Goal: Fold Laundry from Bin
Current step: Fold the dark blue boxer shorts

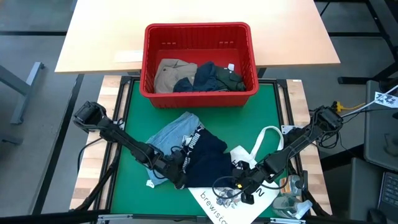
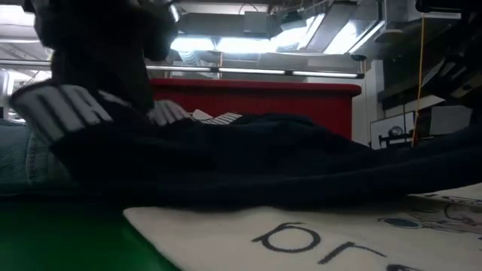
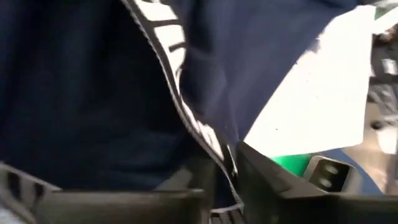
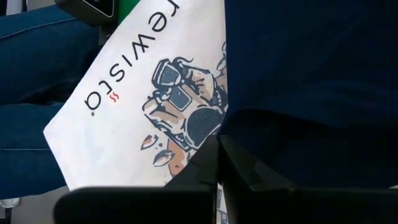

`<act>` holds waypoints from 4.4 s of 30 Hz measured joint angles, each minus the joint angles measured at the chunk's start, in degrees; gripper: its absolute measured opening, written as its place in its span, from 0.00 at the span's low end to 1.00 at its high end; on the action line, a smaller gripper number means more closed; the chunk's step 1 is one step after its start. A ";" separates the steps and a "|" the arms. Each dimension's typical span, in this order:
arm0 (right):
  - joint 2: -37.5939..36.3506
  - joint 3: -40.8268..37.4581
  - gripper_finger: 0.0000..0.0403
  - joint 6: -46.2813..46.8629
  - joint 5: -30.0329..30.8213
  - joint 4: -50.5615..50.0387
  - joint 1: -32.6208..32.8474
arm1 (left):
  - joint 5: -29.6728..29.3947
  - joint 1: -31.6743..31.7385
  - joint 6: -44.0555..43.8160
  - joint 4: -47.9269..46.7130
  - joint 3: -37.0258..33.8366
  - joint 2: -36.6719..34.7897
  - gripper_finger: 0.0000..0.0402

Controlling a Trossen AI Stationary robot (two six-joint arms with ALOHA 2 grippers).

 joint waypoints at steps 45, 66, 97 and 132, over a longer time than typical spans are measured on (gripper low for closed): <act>1.75 0.02 0.38 3.30 -8.38 7.29 0.02 | 4.20 -16.42 -0.46 2.33 0.02 -1.26 0.00; 10.93 0.04 0.38 10.45 -2.04 16.77 -1.40 | 4.15 -16.57 -0.07 2.36 0.02 -1.26 0.00; 14.16 0.02 0.38 22.80 -8.68 25.28 -4.14 | 1.85 -17.72 0.02 2.16 0.02 -1.26 0.00; 14.67 4.63 0.03 10.36 -19.39 25.16 4.41 | 3.13 -20.70 0.02 0.91 0.02 -1.26 0.06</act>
